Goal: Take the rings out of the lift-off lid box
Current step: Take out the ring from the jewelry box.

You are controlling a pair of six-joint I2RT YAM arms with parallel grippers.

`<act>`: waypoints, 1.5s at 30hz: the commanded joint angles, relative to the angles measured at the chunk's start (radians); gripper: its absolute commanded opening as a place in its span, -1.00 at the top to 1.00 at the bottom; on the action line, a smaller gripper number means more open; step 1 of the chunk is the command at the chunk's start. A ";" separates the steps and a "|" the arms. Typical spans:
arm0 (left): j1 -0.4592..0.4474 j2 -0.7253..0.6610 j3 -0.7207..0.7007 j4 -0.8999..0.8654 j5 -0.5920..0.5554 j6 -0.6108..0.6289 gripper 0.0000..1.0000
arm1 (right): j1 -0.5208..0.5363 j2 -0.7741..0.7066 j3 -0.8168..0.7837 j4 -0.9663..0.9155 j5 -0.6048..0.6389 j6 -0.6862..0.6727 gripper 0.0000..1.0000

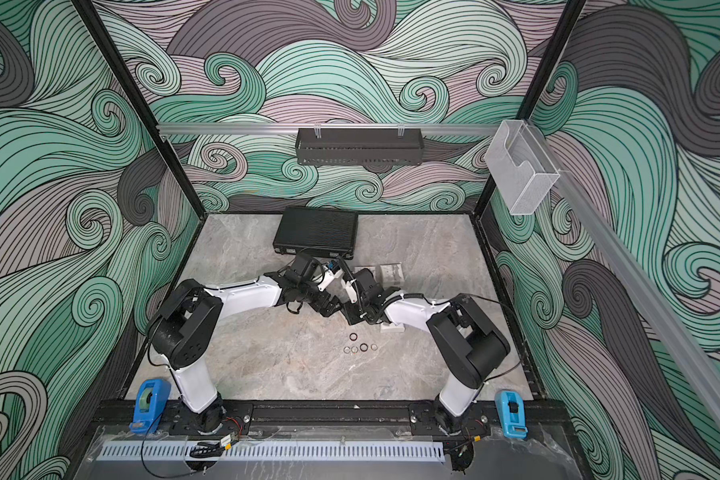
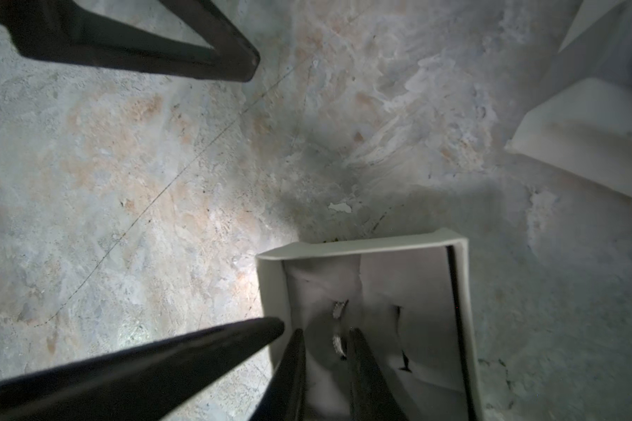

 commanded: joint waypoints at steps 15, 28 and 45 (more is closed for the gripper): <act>0.002 0.047 0.029 -0.001 0.007 -0.004 -0.93 | -0.002 0.044 0.044 -0.041 0.035 -0.004 0.80; 0.003 0.086 0.067 -0.017 -0.010 -0.007 -0.93 | -0.003 0.016 0.040 -0.046 0.039 -0.018 1.00; 0.003 0.145 0.110 -0.028 -0.005 -0.023 -0.93 | 0.001 -0.059 -0.002 0.018 0.038 -0.014 1.00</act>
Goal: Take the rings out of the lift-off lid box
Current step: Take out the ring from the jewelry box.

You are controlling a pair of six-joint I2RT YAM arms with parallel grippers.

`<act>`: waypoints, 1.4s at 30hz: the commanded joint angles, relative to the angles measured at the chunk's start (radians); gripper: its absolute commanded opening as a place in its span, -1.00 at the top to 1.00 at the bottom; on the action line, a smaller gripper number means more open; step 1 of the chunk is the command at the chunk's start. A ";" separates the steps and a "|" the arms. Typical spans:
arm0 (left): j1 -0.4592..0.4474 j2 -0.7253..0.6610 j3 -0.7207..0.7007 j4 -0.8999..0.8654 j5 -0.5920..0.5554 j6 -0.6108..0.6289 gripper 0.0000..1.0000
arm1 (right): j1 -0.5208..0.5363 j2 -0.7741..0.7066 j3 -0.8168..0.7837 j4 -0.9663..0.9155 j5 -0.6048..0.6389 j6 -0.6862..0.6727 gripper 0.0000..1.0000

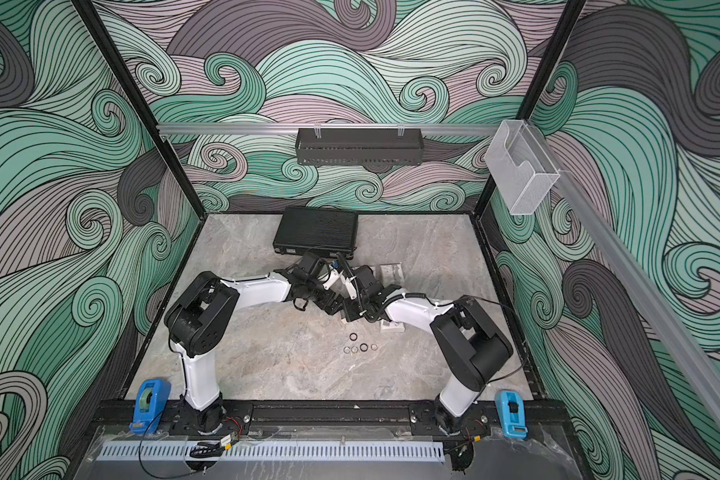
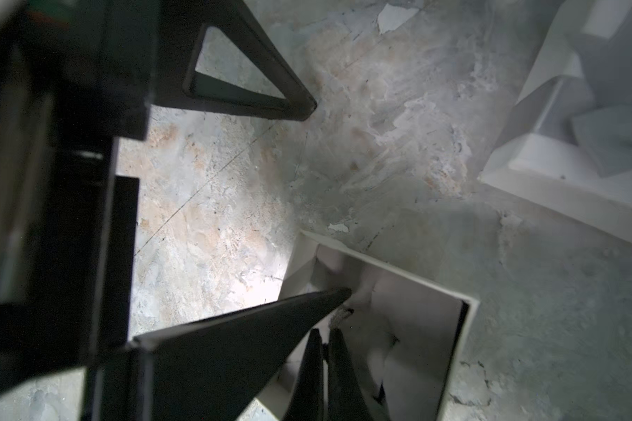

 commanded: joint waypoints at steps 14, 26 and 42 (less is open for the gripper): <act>0.003 0.028 0.027 -0.028 0.002 -0.009 -0.92 | 0.001 -0.099 -0.079 0.108 -0.005 0.000 1.00; 0.003 0.027 0.025 -0.026 0.005 -0.011 -0.93 | -0.001 -0.113 -0.098 0.131 -0.015 0.008 1.00; 0.005 -0.011 0.101 -0.067 -0.016 0.023 -0.93 | -0.032 -0.431 -0.268 0.028 -0.066 0.046 1.00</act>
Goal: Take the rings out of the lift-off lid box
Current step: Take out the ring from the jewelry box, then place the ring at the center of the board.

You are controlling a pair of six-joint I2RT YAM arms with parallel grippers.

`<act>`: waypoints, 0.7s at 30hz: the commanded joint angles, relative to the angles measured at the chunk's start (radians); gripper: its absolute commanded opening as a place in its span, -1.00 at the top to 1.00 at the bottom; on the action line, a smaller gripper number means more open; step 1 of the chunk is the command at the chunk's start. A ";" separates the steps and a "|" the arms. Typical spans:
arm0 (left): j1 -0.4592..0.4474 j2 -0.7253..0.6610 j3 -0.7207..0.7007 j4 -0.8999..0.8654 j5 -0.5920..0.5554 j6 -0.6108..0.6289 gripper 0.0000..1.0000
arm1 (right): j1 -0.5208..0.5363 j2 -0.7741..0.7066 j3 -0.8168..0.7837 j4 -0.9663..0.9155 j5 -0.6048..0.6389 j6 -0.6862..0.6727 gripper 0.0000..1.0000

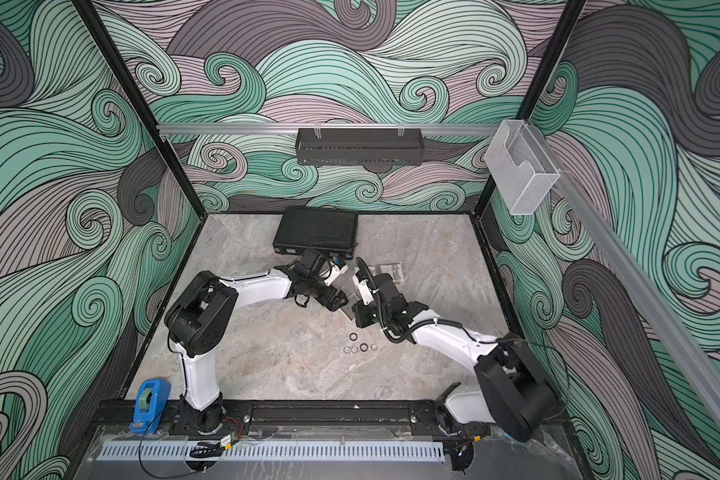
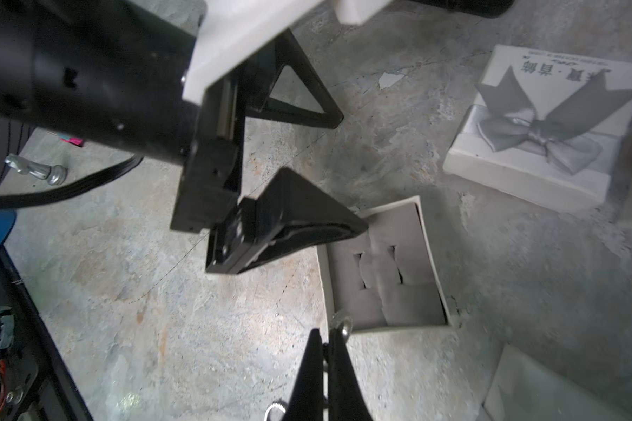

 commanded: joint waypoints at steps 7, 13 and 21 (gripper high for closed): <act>0.005 -0.062 0.007 -0.031 -0.014 0.020 -0.93 | -0.019 -0.138 -0.167 -0.030 -0.035 0.088 1.00; 0.005 -0.129 -0.071 -0.027 -0.029 0.017 -0.93 | -0.022 -0.034 -0.180 0.075 -0.101 0.123 1.00; 0.005 -0.180 -0.165 -0.016 -0.043 0.006 -0.93 | -0.026 0.083 -0.173 0.155 -0.146 0.133 1.00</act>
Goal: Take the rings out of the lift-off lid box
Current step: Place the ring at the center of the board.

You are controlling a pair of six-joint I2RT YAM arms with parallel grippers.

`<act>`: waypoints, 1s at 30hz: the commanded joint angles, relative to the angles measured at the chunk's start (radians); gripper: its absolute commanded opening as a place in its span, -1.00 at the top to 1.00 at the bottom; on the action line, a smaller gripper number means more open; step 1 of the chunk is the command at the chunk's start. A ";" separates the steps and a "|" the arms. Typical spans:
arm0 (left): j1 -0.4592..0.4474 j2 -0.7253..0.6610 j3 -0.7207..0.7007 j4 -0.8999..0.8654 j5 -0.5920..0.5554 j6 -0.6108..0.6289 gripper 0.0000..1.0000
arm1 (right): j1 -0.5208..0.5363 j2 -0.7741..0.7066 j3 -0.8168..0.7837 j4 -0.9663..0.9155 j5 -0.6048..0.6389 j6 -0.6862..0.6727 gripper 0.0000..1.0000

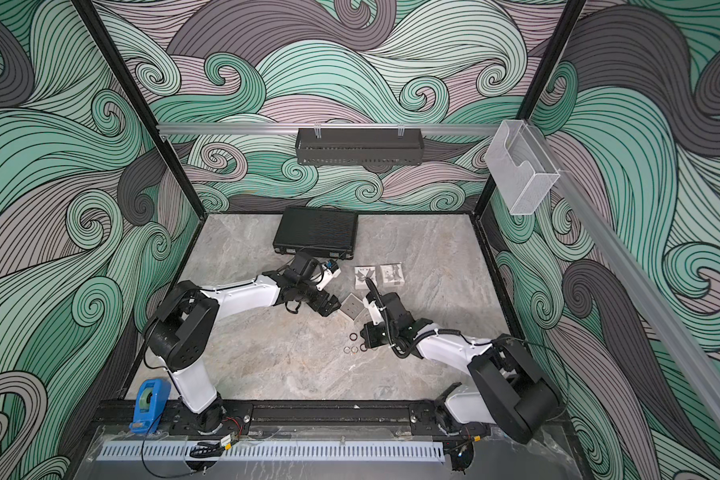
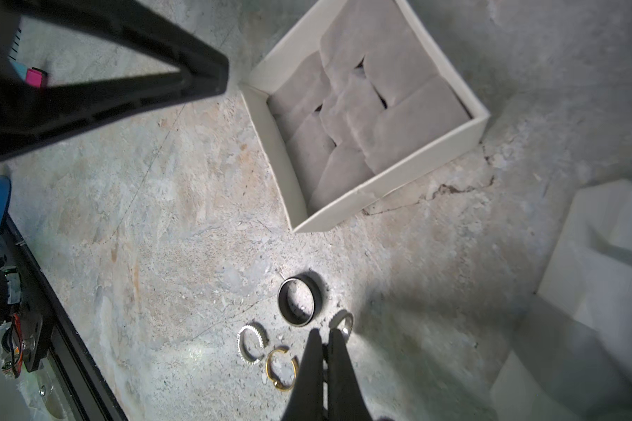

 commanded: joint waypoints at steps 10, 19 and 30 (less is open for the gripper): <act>0.005 -0.020 0.003 -0.005 -0.006 0.002 -0.93 | -0.011 0.037 0.015 0.038 -0.022 0.012 0.93; 0.005 -0.018 0.008 -0.008 -0.005 0.007 -0.93 | -0.017 -0.012 0.004 -0.010 -0.001 -0.003 0.59; 0.005 -0.018 0.010 -0.013 -0.004 0.009 -0.93 | -0.024 -0.055 0.000 -0.055 0.023 -0.019 0.33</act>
